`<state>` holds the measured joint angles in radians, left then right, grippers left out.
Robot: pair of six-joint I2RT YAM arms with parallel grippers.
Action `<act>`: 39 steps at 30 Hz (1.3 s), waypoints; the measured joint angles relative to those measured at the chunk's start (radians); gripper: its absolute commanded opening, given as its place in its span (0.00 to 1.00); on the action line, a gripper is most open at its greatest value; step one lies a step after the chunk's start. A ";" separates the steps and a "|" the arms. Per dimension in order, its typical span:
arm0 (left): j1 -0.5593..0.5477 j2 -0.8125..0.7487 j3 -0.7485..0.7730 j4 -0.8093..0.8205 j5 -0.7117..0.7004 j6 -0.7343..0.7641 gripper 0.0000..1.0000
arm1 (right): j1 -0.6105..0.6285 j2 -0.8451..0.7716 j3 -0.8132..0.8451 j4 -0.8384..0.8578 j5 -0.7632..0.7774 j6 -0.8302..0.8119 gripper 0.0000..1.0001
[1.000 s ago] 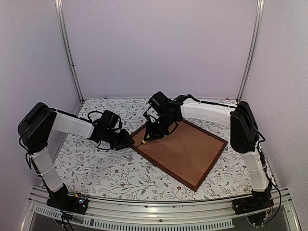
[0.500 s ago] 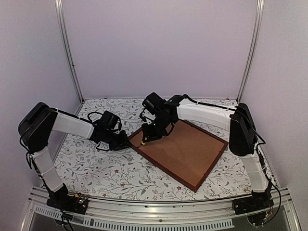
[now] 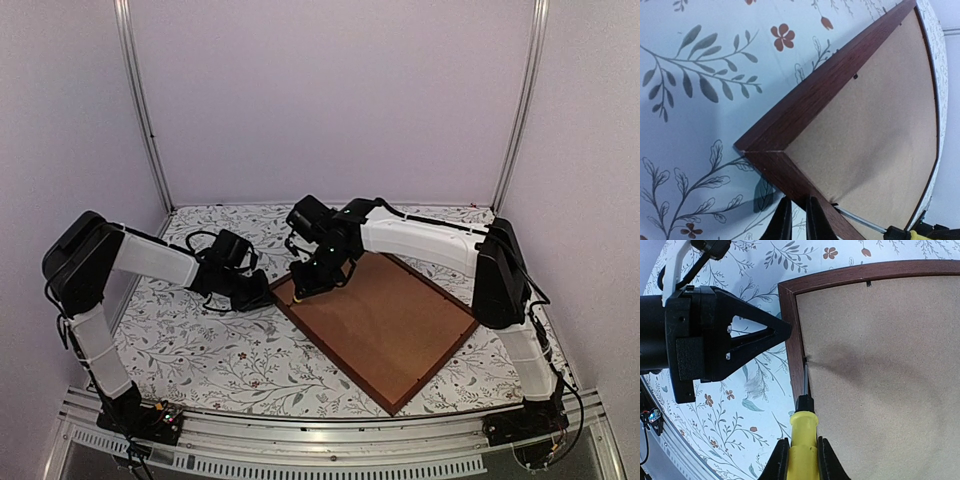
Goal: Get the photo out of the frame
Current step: Release the fastener from the backboard.
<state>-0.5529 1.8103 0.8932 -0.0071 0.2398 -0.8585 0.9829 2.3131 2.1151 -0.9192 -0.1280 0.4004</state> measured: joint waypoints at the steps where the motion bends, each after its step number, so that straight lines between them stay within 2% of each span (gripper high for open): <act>1: 0.000 0.008 0.009 -0.001 0.004 0.007 0.11 | 0.000 -0.001 -0.002 0.000 0.000 0.000 0.00; 9: -0.006 0.081 0.114 -0.043 0.031 0.058 0.11 | -0.002 -0.021 -0.040 0.011 0.021 0.009 0.00; 13: -0.018 0.103 0.141 -0.042 0.039 0.067 0.11 | -0.014 -0.085 -0.168 0.088 0.004 0.039 0.00; 17: -0.039 0.128 0.169 -0.033 0.045 0.076 0.12 | -0.057 -0.167 -0.322 0.186 -0.053 0.075 0.00; 29: -0.065 0.142 0.199 -0.072 0.079 0.088 0.19 | -0.180 -0.286 -0.586 0.391 -0.276 0.140 0.00; 39: -0.068 0.142 0.202 -0.085 0.110 0.084 0.19 | -0.221 -0.323 -0.663 0.434 -0.372 0.177 0.00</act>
<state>-0.6205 1.9526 1.0954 -0.0917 0.3496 -0.7750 0.7616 1.9900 1.4525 -0.4854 -0.5003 0.5770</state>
